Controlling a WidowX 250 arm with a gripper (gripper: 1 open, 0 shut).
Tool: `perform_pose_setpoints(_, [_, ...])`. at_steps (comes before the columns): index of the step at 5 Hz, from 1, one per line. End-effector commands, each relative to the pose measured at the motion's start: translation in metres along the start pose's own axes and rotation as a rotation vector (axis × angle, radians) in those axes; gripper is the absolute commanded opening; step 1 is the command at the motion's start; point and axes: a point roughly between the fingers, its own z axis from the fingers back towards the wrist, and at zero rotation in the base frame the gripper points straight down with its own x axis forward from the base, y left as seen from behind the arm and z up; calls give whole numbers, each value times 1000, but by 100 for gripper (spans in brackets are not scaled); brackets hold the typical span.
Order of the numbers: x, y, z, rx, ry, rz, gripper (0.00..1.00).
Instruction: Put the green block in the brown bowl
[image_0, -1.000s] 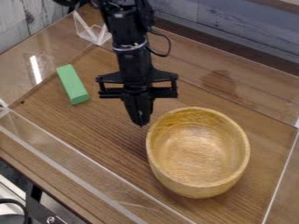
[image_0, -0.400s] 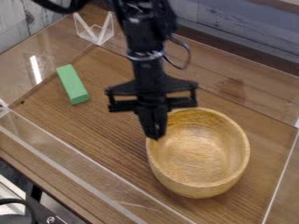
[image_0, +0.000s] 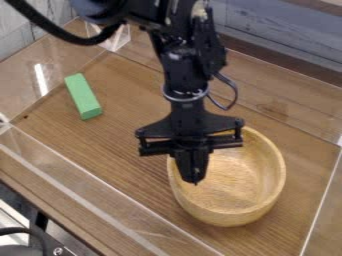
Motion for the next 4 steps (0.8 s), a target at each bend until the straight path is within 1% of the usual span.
perform_pose_setpoints(1, [-1, -7, 4, -17, -46, 11, 100])
perform_pose_setpoints(2, [3, 0, 8, -12, -75, 90, 100])
perform_pose_setpoints(3, [9, 8, 8, -1, -96, 169, 100])
perform_pose_setpoints(4, [4, 5, 13, 11, -99, 137, 100])
